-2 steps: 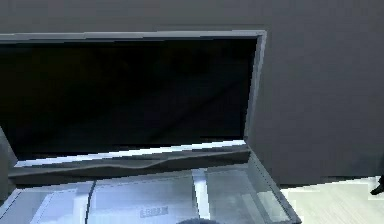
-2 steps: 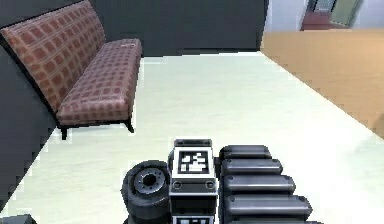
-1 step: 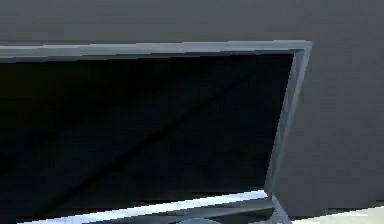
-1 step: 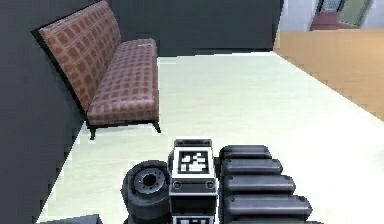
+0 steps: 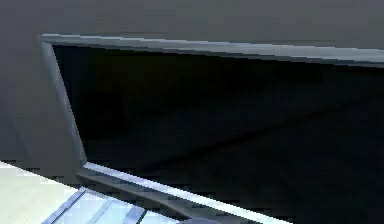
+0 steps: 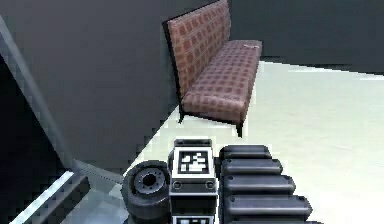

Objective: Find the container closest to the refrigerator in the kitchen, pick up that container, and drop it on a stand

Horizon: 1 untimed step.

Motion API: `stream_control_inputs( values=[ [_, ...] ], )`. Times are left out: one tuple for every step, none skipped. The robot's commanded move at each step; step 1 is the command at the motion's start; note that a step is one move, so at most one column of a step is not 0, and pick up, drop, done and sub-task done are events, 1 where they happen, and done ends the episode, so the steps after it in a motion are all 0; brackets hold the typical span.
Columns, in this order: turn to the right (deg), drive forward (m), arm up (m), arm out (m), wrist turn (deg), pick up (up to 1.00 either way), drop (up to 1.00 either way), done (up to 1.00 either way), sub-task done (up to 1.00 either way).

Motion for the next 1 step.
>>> stream_control_inputs(
  values=[
    [33.0, 0.00, 0.00, 0.00, 0.0, 0.00, 0.00, 0.00, 0.00]
  ],
)
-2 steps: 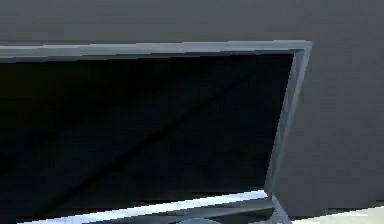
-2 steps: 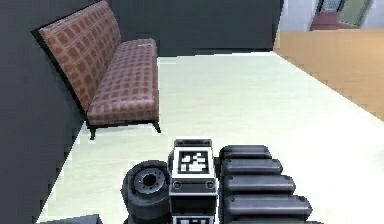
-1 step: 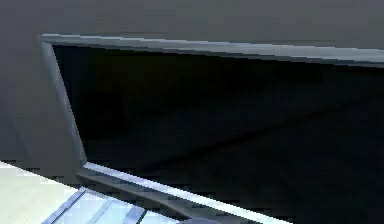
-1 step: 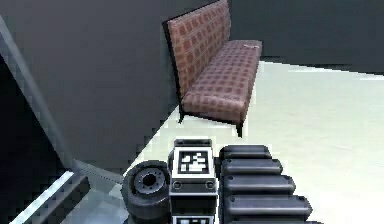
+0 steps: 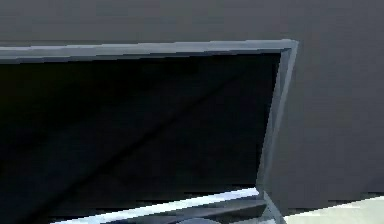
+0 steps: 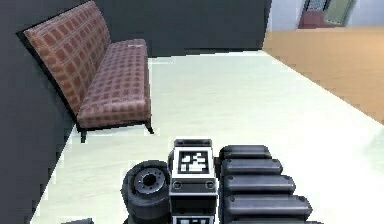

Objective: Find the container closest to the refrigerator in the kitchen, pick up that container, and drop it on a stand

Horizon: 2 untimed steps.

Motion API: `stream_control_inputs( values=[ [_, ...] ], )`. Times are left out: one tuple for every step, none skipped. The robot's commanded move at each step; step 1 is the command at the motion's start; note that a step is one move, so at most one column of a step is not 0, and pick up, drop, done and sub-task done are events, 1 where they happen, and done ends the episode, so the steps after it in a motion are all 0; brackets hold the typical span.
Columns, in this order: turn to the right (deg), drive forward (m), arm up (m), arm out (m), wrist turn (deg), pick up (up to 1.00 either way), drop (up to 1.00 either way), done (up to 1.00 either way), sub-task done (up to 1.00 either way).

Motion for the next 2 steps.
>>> stream_control_inputs(
  values=[
    [-27.0, 0.00, 0.00, 0.00, 0.0, 0.00, 0.00, 0.00, 0.00],
    [30.0, 0.00, 0.00, 0.00, 0.0, 0.00, 0.00, 0.00, 0.00]
  ],
)
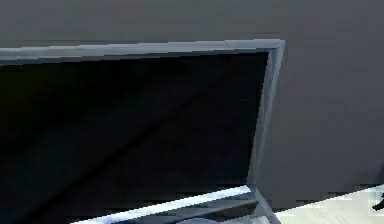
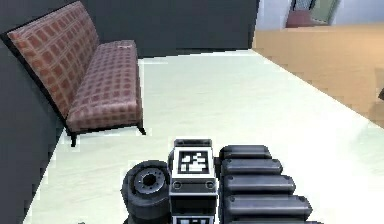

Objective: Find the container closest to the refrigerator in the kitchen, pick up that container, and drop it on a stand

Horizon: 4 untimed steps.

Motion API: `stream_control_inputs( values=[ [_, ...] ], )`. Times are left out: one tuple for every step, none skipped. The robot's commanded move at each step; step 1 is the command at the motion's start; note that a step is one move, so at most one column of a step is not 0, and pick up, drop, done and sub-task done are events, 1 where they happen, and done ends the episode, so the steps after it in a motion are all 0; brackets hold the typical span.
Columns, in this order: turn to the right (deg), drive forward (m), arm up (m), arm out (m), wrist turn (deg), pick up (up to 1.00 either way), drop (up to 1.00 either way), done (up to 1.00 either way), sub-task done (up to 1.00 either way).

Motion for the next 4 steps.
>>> stream_control_inputs(
  values=[
    [-24.0, 0.00, 0.00, 0.00, 0.0, 0.00, 0.00, 0.00, 0.00],
    [-45.0, 0.00, 0.00, 0.00, 0.0, 0.00, 0.00, 0.00, 0.00],
    [-18.0, 0.00, 0.00, 0.00, 0.0, 0.00, 0.00, 0.00, 0.00],
    [-3.0, 0.00, 0.00, 0.00, 0.0, 0.00, 0.00, 0.00, 0.00]
  ],
)
